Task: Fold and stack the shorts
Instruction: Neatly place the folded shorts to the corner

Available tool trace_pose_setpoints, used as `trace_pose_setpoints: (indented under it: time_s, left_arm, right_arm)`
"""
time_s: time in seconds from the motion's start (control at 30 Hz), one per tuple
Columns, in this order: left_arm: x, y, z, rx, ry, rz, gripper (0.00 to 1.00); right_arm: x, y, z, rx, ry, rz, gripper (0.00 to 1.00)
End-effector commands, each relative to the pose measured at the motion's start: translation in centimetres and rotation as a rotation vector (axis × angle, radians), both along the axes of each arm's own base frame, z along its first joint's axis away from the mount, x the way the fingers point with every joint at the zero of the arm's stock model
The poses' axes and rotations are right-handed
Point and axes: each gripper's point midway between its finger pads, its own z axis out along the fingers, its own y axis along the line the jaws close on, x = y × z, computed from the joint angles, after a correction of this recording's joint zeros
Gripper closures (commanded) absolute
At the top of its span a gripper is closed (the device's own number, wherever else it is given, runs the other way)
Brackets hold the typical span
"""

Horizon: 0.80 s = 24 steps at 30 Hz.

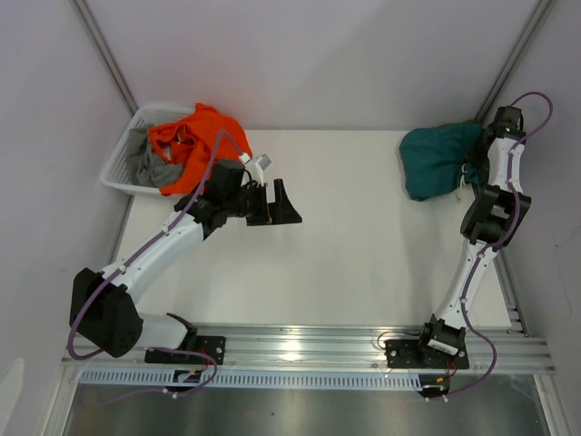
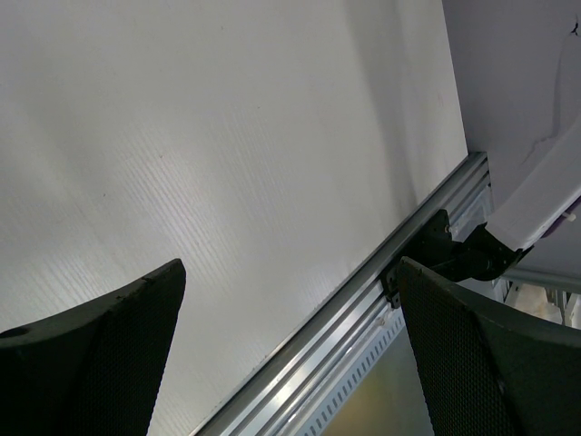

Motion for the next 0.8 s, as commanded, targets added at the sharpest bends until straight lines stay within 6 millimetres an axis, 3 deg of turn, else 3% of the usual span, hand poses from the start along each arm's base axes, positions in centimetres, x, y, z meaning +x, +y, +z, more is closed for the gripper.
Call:
trace_pose_setpoints:
  time_s: [0.0, 0.07, 0.13, 0.33, 0.47, 0.57, 0.67, 0.77]
  left_arm:
    - [-0.1, -0.5, 1.7, -0.024, -0.039, -0.030, 0.01]
    - [0.1, -0.7, 1.8, -0.029, -0.040, -0.030, 0.01]
    - [0.1, -0.7, 1.9, -0.031, -0.039, -0.033, 0.01]
    - [0.2, -0.8, 1.9, -0.030, -0.040, -0.034, 0.01]
    - [0.3, -0.8, 1.9, -0.031, -0.037, -0.037, 0.01]
    - [0.3, -1.0, 1.9, -0.037, -0.034, -0.041, 0.01]
    - [0.5, -1.2, 2.1, -0.044, -0.037, -0.041, 0.01]
    - [0.6, -1.2, 2.2, -0.044, -0.035, -0.042, 0.01]
  right_arm:
    - [3.0, -1.3, 12.2, -0.157, -0.293, -0.013, 1.00]
    - [3.3, -1.5, 14.7, -0.174, -0.347, -0.027, 1.00]
    - [3.1, -2.3, 15.6, -0.203, -0.361, -0.058, 1.00]
    - [3.1, -4.5, 14.3, -0.180, -0.368, -0.095, 1.00]
    - [3.5, -6.2, 16.1, -0.176, -0.448, -0.154, 1.00]
    - [3.9, -6.3, 17.5, -0.169, -0.498, -0.154, 1.00]
    - [4.1, -6.2, 17.3, -0.162, -0.500, -0.155, 1.00]
    - [4.1, -6.4, 14.7, -0.155, -0.446, -0.183, 1.00]
